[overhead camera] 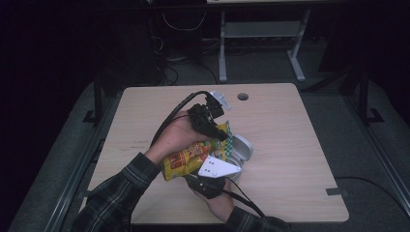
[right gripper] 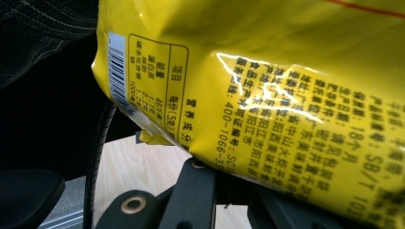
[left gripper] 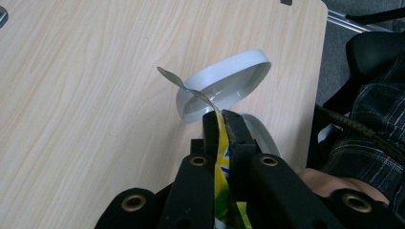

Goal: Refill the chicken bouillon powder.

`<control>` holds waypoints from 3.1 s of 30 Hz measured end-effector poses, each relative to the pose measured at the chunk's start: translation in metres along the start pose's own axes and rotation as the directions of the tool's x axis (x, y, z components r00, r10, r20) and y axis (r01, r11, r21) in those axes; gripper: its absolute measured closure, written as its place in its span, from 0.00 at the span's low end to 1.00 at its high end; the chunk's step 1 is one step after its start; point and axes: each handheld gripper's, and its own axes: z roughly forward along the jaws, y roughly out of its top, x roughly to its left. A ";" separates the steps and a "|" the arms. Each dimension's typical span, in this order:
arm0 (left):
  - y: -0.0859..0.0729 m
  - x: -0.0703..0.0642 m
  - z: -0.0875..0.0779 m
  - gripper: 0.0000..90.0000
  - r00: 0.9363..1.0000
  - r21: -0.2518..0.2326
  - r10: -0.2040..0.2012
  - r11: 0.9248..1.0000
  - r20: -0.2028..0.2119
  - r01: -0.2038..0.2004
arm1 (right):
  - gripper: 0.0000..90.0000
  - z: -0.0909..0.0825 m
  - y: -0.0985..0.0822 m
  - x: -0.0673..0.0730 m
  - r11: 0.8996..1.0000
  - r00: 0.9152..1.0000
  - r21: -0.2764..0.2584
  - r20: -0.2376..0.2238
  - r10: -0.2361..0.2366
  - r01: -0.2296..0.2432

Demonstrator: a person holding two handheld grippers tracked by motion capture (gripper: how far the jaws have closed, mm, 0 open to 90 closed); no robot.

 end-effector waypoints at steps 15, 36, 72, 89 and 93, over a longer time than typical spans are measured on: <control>0.000 0.000 0.000 1.00 1.000 0.000 -0.003 1.000 0.001 0.003 | 1.00 0.000 0.000 0.000 1.000 1.000 0.000 -0.001 0.001 -0.001; 0.000 0.001 0.001 1.00 1.000 0.006 -0.010 1.000 -0.005 0.010 | 1.00 0.000 0.000 0.000 1.000 1.000 0.000 -0.006 0.008 -0.008; 0.002 0.001 0.002 1.00 1.000 0.016 -0.014 1.000 -0.010 0.014 | 1.00 0.000 0.000 -0.002 1.000 1.000 -0.007 -0.014 0.018 -0.018; 0.005 0.001 0.002 1.00 1.000 0.040 -0.005 0.999 -0.023 0.006 | 1.00 0.001 0.001 -0.003 0.999 0.999 -0.025 -0.024 0.026 -0.027; 0.007 0.000 0.002 1.00 1.000 0.043 -0.007 0.999 -0.023 0.008 | 1.00 0.001 0.002 -0.004 0.999 0.999 -0.027 -0.023 0.027 -0.028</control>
